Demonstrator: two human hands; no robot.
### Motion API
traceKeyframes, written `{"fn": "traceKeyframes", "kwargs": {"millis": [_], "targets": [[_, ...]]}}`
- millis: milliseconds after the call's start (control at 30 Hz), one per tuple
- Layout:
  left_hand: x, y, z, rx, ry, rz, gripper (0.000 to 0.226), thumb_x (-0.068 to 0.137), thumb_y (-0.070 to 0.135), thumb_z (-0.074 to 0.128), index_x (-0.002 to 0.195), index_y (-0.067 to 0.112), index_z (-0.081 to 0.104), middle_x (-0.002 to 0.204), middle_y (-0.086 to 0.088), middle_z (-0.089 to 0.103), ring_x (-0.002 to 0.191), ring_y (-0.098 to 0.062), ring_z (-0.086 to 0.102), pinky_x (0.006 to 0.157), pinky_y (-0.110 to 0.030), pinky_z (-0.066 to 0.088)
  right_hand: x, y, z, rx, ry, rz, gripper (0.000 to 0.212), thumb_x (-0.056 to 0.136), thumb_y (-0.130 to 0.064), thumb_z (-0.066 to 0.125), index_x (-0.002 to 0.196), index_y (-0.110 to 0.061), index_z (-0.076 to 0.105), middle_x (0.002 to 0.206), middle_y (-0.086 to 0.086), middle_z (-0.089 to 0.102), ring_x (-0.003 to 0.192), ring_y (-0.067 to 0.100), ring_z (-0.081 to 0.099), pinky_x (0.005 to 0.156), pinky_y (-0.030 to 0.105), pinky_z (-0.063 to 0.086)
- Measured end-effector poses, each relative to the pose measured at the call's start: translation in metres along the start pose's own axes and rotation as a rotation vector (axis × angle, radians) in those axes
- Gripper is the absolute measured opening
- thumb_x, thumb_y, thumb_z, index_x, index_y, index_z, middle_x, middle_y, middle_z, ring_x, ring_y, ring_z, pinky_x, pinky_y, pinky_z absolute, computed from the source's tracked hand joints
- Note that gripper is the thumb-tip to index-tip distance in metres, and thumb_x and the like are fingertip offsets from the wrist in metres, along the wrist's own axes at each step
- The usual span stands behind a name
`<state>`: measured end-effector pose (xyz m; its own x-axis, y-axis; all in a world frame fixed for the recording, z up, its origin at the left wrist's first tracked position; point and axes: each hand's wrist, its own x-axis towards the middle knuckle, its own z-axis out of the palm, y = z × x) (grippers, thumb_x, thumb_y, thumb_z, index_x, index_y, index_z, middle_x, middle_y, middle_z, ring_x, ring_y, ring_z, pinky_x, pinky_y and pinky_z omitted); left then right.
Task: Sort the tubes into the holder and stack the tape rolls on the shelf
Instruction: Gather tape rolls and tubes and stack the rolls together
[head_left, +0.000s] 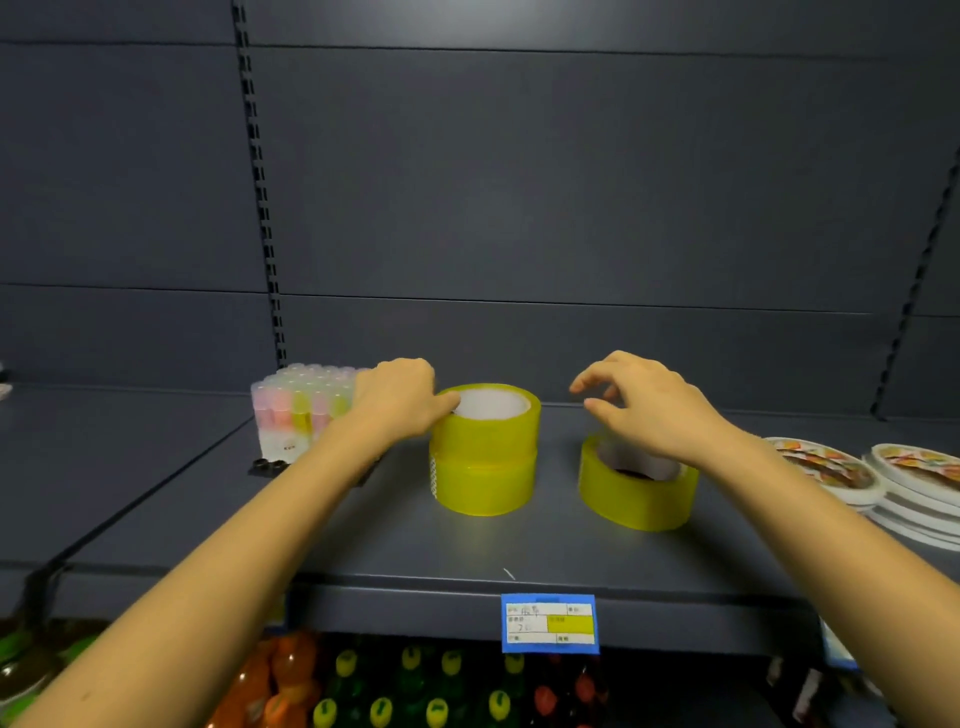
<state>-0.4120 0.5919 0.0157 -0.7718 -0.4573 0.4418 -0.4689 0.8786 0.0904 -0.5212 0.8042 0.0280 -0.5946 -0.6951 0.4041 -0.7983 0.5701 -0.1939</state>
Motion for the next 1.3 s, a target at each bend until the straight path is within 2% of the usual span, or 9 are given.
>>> {"fn": "traceKeyframes", "kwargs": {"millis": [100,233,333,433,600,700,833,967,1300], "targets": [[-0.013,-0.007,-0.004,0.039,0.117,-0.02,0.046,0.096,0.047,0.036,0.072,0.011,0.054,0.082,-0.013,0.064,0.087,-0.035,0.06,0.063,-0.031,0.035,0.013,-0.012,0.002,0.016,-0.01,-0.072,0.023,0.094,-0.029,0.05,0.115,-0.033,0.059,0.12,-0.007,0.052,0.107,0.019,0.055,0.084,0.036,0.044],[-0.044,-0.042,-0.019,0.176,0.346,-0.088,0.036,0.096,0.043,0.036,0.095,0.014,0.057,0.082,-0.008,0.067,0.078,-0.031,0.061,0.059,-0.03,0.032,0.034,-0.05,0.009,0.059,-0.008,-0.227,0.026,0.093,-0.028,0.051,0.118,-0.03,0.058,0.121,-0.005,0.054,0.109,0.02,0.055,0.085,0.033,0.041],[-0.074,-0.085,-0.034,0.282,0.325,-0.168,0.033,0.095,0.041,0.037,0.108,0.014,0.052,0.086,-0.006,0.067,0.08,-0.028,0.061,0.058,-0.03,0.036,0.045,-0.093,0.021,0.094,-0.003,-0.364,0.029,0.092,-0.026,0.052,0.12,-0.028,0.057,0.122,-0.004,0.055,0.111,0.018,0.054,0.082,0.029,0.037],[-0.107,-0.128,-0.047,0.387,0.227,-0.279,0.038,0.096,0.043,0.037,0.118,0.015,0.048,0.11,-0.006,0.061,0.099,-0.025,0.059,0.067,-0.032,0.041,0.05,-0.141,0.039,0.151,-0.042,-0.464,0.031,0.091,-0.023,0.05,0.121,-0.027,0.056,0.122,-0.004,0.055,0.11,0.019,0.054,0.08,0.029,0.036],[-0.165,-0.185,-0.068,0.5,0.126,-0.441,0.043,0.095,0.047,0.035,0.117,0.014,0.05,0.117,-0.007,0.056,0.112,-0.025,0.051,0.085,-0.036,0.041,0.046,-0.221,0.071,0.197,-0.122,-0.62,0.034,0.093,-0.029,0.047,0.127,-0.028,0.05,0.131,-0.007,0.051,0.118,0.018,0.05,0.088,0.028,0.039],[-0.193,-0.216,-0.079,0.506,0.134,-0.502,0.045,0.095,0.048,0.034,0.121,0.015,0.051,0.119,-0.005,0.056,0.114,-0.024,0.051,0.09,-0.036,0.04,0.042,-0.265,0.087,0.207,-0.176,-0.72,0.039,0.094,-0.029,0.05,0.132,-0.022,0.047,0.134,0.001,0.049,0.123,0.02,0.046,0.1,0.036,0.041],[-0.219,-0.262,-0.091,0.457,0.132,-0.565,0.048,0.095,0.049,0.032,0.127,0.016,0.048,0.126,-0.004,0.055,0.119,-0.022,0.049,0.097,-0.037,0.039,0.042,-0.32,0.107,0.166,-0.204,-0.748,0.041,0.096,-0.033,0.047,0.135,-0.024,0.042,0.138,-0.002,0.045,0.125,0.02,0.045,0.099,0.04,0.043],[-0.241,-0.318,-0.103,0.446,0.124,-0.568,0.049,0.095,0.05,0.031,0.126,0.016,0.049,0.125,-0.003,0.055,0.117,-0.021,0.05,0.096,-0.036,0.039,0.047,-0.386,0.13,0.182,-0.224,-0.754,0.042,0.096,-0.035,0.047,0.136,-0.025,0.041,0.139,-0.003,0.044,0.126,0.018,0.044,0.096,0.038,0.045],[-0.29,-0.462,-0.143,0.47,0.069,-0.517,0.046,0.097,0.049,0.026,0.117,0.016,0.051,0.113,-0.003,0.058,0.109,-0.021,0.052,0.089,-0.033,0.04,0.069,-0.539,0.183,0.174,-0.254,-0.636,0.042,0.096,-0.036,0.046,0.136,-0.024,0.042,0.139,-0.002,0.044,0.127,0.018,0.043,0.096,0.038,0.044]]}}
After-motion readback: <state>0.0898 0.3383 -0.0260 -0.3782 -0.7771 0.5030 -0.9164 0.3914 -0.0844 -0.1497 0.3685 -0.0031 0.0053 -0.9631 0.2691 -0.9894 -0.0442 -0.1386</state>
